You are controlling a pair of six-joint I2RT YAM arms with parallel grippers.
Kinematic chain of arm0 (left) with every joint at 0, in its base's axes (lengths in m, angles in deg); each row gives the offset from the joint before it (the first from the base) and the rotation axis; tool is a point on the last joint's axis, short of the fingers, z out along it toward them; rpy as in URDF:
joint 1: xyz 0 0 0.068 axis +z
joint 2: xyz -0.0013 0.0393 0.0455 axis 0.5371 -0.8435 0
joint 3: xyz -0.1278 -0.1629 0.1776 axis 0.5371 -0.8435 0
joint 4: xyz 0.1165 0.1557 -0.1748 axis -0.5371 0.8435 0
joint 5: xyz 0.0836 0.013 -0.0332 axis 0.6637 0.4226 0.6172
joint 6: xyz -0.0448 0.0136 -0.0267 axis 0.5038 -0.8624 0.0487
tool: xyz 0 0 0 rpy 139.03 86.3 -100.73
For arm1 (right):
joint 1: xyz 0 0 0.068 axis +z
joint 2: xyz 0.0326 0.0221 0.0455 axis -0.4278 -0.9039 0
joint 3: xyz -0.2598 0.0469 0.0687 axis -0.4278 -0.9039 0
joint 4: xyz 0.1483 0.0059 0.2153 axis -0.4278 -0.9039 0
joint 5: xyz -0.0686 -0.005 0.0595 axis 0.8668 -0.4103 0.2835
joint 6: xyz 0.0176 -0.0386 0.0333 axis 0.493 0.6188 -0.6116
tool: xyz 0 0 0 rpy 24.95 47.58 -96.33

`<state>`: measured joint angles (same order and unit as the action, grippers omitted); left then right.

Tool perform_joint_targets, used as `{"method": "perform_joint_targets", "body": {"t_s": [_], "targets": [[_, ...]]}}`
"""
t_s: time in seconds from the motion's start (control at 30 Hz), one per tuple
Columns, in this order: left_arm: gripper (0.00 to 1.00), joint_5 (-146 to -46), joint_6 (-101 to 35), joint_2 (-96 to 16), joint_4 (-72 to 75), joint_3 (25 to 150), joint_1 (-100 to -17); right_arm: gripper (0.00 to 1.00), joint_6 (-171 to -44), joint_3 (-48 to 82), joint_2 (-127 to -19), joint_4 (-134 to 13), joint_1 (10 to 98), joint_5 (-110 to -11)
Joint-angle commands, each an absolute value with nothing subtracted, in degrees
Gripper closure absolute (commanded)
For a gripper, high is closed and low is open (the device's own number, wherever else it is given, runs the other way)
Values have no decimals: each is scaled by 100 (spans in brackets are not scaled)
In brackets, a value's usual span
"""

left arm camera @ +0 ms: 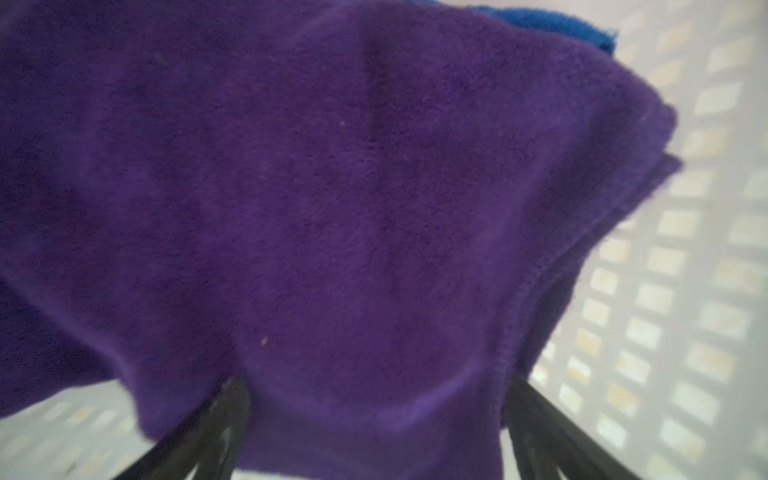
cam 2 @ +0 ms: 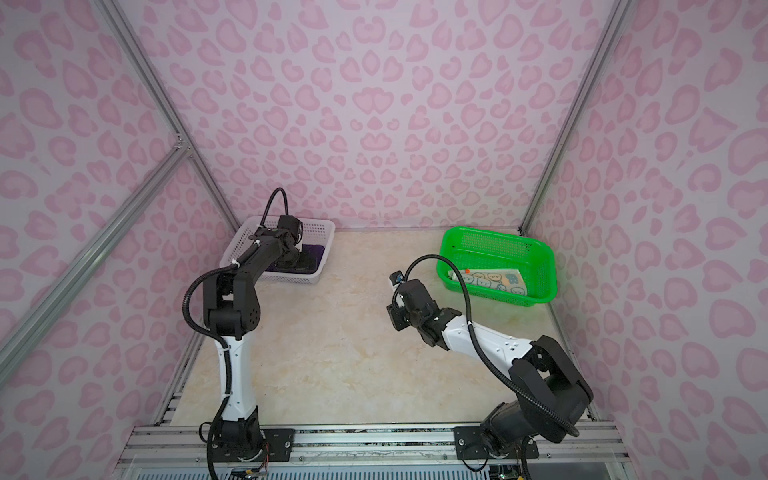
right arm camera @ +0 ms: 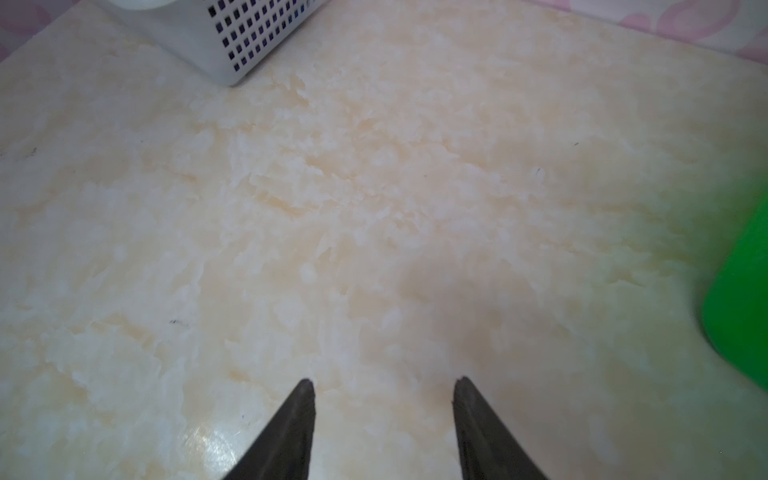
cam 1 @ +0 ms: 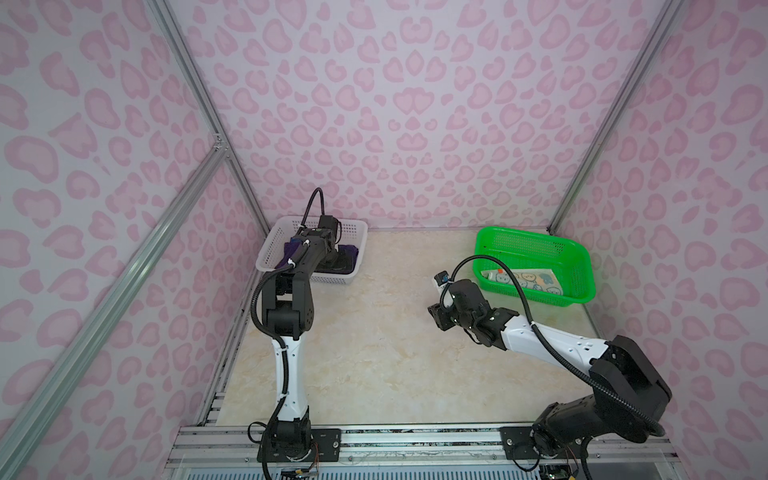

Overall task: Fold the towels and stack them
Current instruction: 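Lower the purple towel onto the blue towel and open the left gripper, then raise the left gripper from the basket while the right gripper reaches to the green basket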

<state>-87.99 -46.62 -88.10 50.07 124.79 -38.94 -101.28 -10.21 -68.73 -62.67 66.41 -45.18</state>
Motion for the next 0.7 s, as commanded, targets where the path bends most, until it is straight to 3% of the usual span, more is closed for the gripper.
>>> {"method": "perform_joint_targets", "body": {"t_s": [0.0, 0.67], "targets": [[2, -8863, -4449, -5956, 4262, 12089, -3891, 45, -9896, -900, -6815, -6492, 6555, -4417], [2, -8827, -4548, -5859, 4234, 11727, -3893, 44, -9678, -335, -6724, -6674, 5559, -4315]]}}
